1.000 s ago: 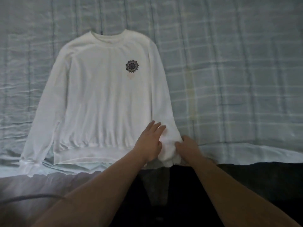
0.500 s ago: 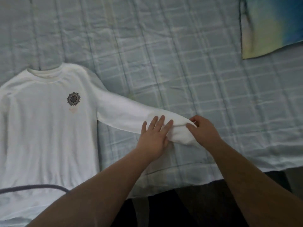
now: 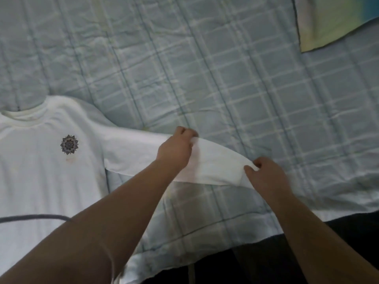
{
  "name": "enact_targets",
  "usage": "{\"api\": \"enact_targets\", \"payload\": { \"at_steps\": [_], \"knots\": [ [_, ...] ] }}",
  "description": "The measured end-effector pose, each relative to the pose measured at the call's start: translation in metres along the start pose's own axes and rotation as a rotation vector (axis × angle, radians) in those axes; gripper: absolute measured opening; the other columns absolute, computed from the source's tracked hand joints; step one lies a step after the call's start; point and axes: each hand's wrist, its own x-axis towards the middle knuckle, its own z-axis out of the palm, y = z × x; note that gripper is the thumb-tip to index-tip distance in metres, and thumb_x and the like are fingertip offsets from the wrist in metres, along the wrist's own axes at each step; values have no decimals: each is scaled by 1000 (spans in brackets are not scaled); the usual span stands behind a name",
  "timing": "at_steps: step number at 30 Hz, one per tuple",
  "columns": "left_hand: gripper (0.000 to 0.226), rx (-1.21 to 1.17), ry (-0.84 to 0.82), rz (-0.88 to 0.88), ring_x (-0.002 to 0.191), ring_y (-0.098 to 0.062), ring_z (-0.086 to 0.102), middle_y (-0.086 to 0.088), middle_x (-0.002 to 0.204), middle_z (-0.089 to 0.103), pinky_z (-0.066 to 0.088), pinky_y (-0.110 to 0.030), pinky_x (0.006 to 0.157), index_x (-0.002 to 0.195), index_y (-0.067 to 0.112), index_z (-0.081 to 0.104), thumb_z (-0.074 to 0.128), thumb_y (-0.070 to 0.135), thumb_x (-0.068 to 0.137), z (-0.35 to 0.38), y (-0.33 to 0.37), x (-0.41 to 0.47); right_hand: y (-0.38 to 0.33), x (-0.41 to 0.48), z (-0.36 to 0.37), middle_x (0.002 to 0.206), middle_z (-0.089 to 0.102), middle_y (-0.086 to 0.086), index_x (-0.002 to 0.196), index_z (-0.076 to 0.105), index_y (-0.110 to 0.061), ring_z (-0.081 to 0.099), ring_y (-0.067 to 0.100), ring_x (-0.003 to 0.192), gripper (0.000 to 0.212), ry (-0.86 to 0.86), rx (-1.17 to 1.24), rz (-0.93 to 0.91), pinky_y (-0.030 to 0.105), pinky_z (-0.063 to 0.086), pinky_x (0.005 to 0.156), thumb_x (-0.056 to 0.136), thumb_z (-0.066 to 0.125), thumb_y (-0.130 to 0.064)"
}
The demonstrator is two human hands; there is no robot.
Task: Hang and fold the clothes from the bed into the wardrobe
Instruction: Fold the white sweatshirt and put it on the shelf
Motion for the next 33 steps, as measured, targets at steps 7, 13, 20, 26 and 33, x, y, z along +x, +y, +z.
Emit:
{"api": "enact_targets", "payload": {
  "at_steps": [7,13,20,26,33],
  "knots": [
    [6,-2,-255,-187,86,-22,59,1,106,65,39,-25,62,85,34,60,57,30,81,-40,8,34,-5,-7,-4,74,59,-3,80,55,-20,54,15,68,14,68,524,48,30,39,59,87,67,-24],
    [5,12,-32,-40,94,-26,59,3,105,54,43,-33,76,99,29,54,50,29,96,-40,20,39,0,2,-18,83,69,-6,85,66,-24,61,12,76,5,169,812,139,31,48,68,88,69,-22],
    [11,43,178,-40,90,-27,54,0,108,49,37,-35,70,103,26,55,48,22,96,-2,55,37,16,22,-28,98,61,3,101,57,-18,56,22,89,10,267,414,4,33,40,78,99,49,-23],
    [31,126,180,-100,111,-31,51,-9,129,43,41,-43,88,124,19,54,56,21,93,21,62,35,29,30,-18,102,61,9,104,57,-12,57,29,94,17,261,265,16,42,47,84,98,55,-27],
    [23,-464,19,124,85,-8,57,9,100,60,47,-27,81,113,24,57,55,16,92,13,91,-13,-14,3,-26,71,59,-6,87,57,-22,56,12,66,18,119,754,52,22,44,55,89,59,-40]
  ]
}}
